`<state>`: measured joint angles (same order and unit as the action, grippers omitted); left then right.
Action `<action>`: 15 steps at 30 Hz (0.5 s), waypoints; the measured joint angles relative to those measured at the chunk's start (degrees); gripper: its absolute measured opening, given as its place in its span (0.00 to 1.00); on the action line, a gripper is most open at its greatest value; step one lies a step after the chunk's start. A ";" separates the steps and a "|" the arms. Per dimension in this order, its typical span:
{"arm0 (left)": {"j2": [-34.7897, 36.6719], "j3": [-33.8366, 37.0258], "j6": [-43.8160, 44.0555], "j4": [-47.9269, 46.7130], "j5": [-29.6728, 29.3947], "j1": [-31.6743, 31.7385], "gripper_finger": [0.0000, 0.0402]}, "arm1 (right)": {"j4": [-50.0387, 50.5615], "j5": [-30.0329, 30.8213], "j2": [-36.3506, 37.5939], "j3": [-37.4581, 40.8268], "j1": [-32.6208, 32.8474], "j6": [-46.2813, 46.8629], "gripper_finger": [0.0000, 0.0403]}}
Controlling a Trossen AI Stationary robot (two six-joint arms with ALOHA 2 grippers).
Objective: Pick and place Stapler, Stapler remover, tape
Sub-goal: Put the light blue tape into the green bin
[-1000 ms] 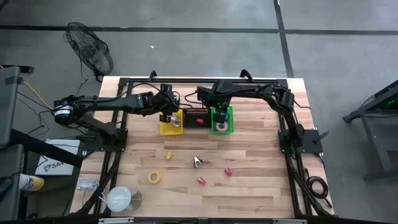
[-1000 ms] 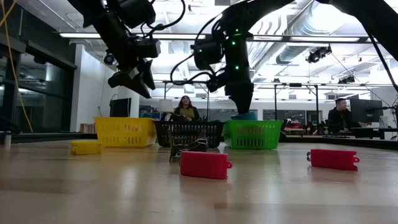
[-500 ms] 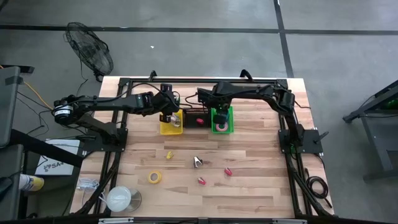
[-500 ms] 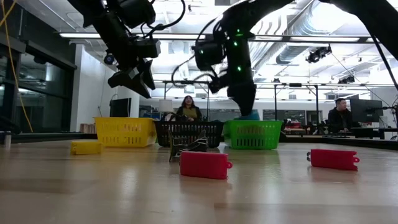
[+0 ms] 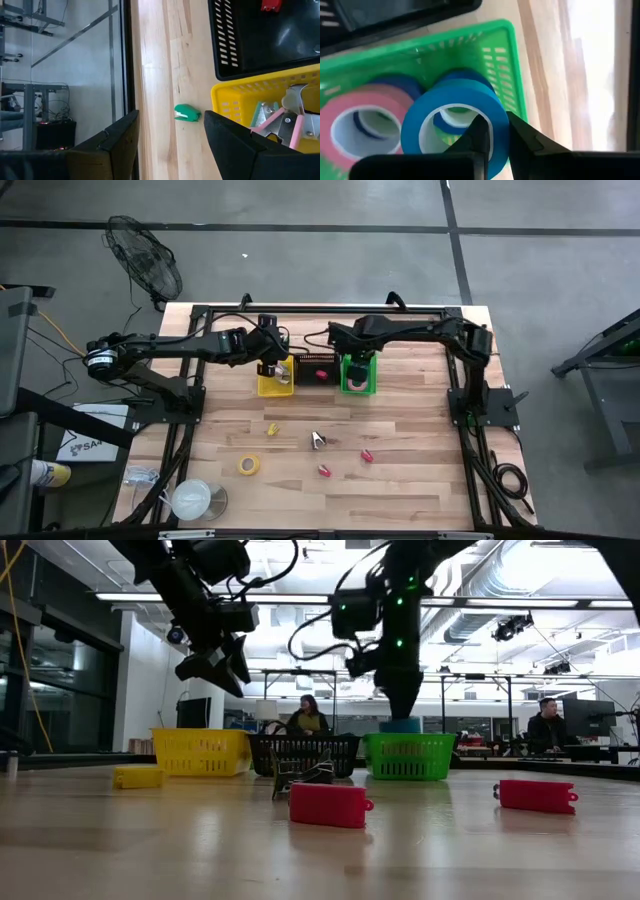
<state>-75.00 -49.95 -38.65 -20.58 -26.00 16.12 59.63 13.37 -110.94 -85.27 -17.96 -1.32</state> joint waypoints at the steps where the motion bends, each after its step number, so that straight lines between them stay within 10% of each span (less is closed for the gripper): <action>1: 0.00 0.00 0.00 0.00 0.00 0.00 0.54 | -0.23 -0.07 0.98 0.38 0.00 0.02 0.09; 15: 0.00 0.00 0.42 0.31 0.02 0.00 0.54 | -8.46 -2.07 3.41 9.23 -0.42 0.09 0.08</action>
<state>-75.00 -49.95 -38.23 -20.27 -25.98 16.12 51.18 11.29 -107.53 -76.04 -18.37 -1.23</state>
